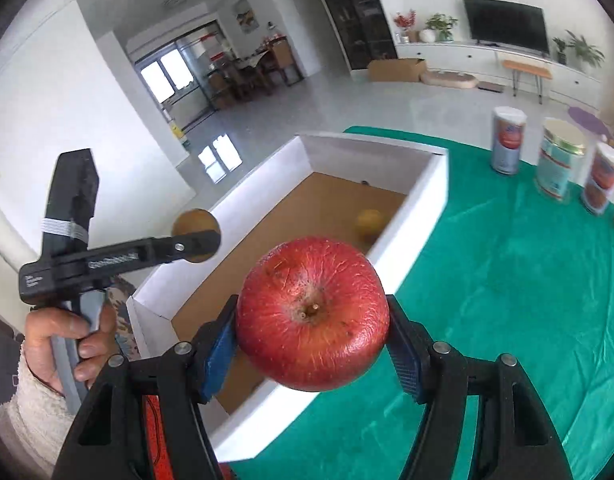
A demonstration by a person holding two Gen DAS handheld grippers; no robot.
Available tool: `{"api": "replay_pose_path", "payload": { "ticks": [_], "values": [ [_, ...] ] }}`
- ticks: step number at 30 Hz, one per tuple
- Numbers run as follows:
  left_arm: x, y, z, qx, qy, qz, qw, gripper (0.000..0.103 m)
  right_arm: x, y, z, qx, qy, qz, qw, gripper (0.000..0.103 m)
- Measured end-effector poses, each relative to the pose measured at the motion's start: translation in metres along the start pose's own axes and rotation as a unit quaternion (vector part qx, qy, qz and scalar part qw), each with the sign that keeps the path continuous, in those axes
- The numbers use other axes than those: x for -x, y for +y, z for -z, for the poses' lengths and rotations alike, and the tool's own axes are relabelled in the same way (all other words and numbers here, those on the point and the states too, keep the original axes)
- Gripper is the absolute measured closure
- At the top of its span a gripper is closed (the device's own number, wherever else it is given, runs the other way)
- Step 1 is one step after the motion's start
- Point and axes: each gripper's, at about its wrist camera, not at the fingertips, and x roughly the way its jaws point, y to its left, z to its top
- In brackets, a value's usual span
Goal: Organize fruits
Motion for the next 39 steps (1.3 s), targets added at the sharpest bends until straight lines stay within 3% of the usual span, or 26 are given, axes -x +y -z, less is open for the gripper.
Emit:
{"api": "replay_pose_path", "payload": {
  "ticks": [3,6,9,12,14,17,18,22,26,28,31,33,35,39],
  "values": [
    [-0.044,0.027,-0.005,0.008,0.044,-0.057,0.9974,0.052,-0.074,0.023,-0.026,0.029,0.077,0.027,0.996,0.036],
    [-0.07,0.044,-0.002,0.016,0.081,-0.075,0.9938,0.052,-0.132,0.035,-0.027,0.061,0.138,0.081,0.985,0.036],
    [-0.082,0.05,0.004,0.023,0.1,-0.078,0.9917,0.051,-0.169,0.04,-0.026,0.078,0.175,0.113,0.975,0.036],
    [-0.076,0.048,0.005,0.007,0.084,-0.082,0.9931,0.043,-0.18,0.035,-0.026,0.061,0.178,0.115,0.975,0.035],
    [-0.059,0.047,0.003,0.008,0.056,-0.076,0.9956,0.032,-0.168,0.033,-0.029,0.063,0.152,0.123,0.979,0.029],
    [-0.019,0.039,0.003,-0.006,-0.01,-0.068,0.9976,0.021,-0.133,0.026,-0.04,0.047,0.102,0.123,0.986,0.011],
    [-0.004,0.034,0.005,-0.019,-0.034,-0.071,0.9967,0.02,-0.119,0.025,-0.043,0.043,0.086,0.128,0.987,0.01],
    [0.051,0.003,0.019,-0.079,-0.114,-0.089,0.9863,0.013,-0.059,0.019,-0.044,0.022,0.035,0.13,0.991,0.005],
    [0.089,-0.021,0.046,-0.118,-0.177,-0.127,0.9688,0.008,0.001,0.025,-0.016,0.017,0.004,0.125,0.992,0.003],
    [0.095,-0.029,0.054,-0.119,-0.186,-0.146,0.9642,0.008,0.022,0.033,0.008,0.02,-0.009,0.128,0.992,0.001],
    [0.099,-0.026,0.071,-0.091,-0.175,-0.106,0.9747,0.008,0.042,0.039,0.044,0.015,-0.02,0.128,0.991,0.0],
    [0.105,-0.016,0.084,-0.058,-0.178,-0.102,0.977,0.008,0.045,0.04,0.065,0.004,-0.023,0.127,0.992,0.0],
    [0.103,-0.012,0.09,-0.038,-0.17,-0.119,0.9775,0.008,0.042,0.039,0.081,-0.005,-0.021,0.13,0.991,0.001],
    [0.098,-0.009,0.098,-0.045,-0.157,-0.145,0.9759,0.008,0.039,0.051,0.098,-0.007,-0.017,0.125,0.992,0.0]
  ]
}}
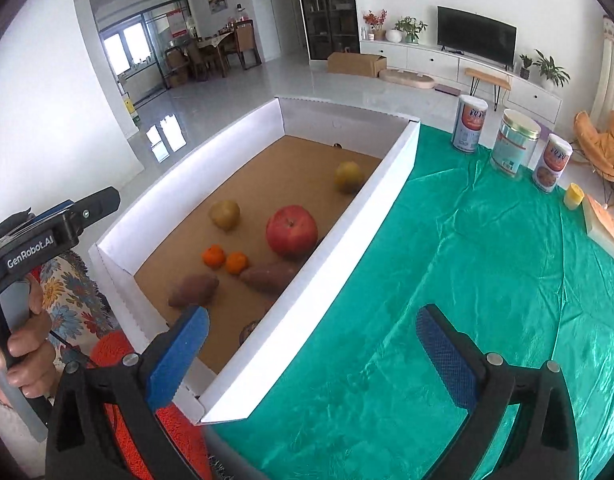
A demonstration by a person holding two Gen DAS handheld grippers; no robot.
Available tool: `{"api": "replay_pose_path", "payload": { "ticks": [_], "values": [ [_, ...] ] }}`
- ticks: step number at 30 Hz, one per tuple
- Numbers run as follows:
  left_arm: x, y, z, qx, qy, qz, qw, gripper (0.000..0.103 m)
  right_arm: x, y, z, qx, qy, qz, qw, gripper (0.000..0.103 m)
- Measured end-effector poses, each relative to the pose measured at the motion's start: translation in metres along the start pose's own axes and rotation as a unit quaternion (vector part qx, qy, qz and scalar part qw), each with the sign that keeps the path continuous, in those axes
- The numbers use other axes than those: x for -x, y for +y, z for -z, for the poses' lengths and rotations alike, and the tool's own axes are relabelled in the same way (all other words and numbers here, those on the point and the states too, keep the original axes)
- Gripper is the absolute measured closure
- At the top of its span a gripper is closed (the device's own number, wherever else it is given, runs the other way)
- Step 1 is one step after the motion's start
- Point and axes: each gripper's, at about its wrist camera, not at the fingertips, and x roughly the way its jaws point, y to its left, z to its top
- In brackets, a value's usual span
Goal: Organize fruits
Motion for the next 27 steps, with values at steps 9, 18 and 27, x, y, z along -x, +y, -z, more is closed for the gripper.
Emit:
{"api": "replay_pose_path", "payload": {
  "ticks": [9,18,27],
  "values": [
    [0.004,0.008,0.006,-0.016,0.002,-0.039,0.9991,0.008,0.009,0.023,-0.004,0.002,-0.014,-0.013,1.0,0.001],
    [0.011,0.01,0.01,-0.032,-0.003,-0.044,0.9985,0.008,0.011,0.041,-0.005,-0.001,0.0,-0.021,1.0,0.001],
    [0.009,0.026,0.009,-0.01,0.038,-0.002,0.9992,0.008,0.01,0.055,-0.011,0.013,0.018,0.018,1.0,0.001]
  ]
}}
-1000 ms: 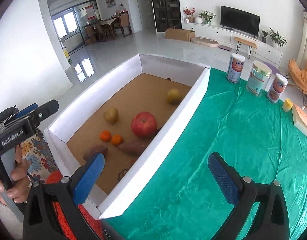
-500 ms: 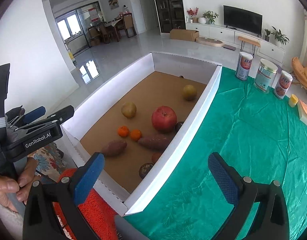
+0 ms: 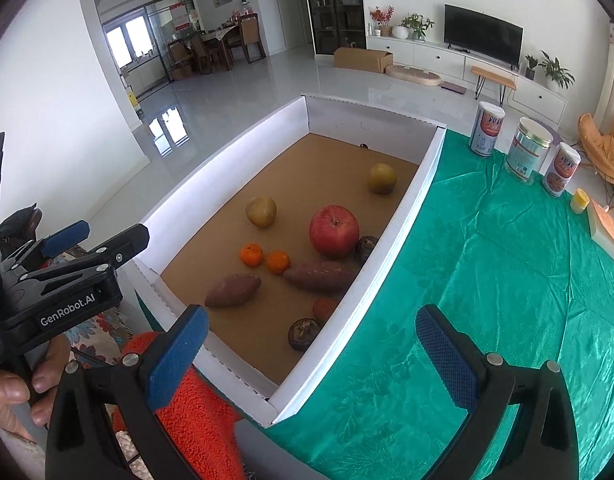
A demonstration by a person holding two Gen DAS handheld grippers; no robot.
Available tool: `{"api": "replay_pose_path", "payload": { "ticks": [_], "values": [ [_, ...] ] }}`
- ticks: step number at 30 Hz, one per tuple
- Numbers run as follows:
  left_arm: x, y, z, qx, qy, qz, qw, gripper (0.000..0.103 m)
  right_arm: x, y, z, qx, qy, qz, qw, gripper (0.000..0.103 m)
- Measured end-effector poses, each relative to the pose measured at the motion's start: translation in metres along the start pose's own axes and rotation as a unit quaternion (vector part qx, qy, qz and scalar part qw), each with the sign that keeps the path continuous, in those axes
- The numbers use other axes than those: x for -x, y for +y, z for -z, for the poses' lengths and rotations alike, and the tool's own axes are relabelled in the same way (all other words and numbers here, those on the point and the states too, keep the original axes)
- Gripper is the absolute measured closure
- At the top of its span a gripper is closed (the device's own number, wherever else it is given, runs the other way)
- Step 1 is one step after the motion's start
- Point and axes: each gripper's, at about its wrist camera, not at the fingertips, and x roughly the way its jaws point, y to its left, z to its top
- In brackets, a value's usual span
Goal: Organize fruits
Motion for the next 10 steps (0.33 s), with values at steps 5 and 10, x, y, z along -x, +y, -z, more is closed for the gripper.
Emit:
{"api": "replay_pose_path", "payload": {
  "ticks": [5,10],
  "values": [
    [-0.003,0.001,0.002,-0.012,0.004,-0.011,0.9999,0.008,-0.009,0.007,0.0,0.007,0.012,0.006,1.0,0.0],
    [-0.008,0.006,0.006,-0.008,0.013,-0.012,0.9998,0.008,-0.013,0.014,-0.001,0.015,0.016,0.01,1.0,0.001]
  ]
}}
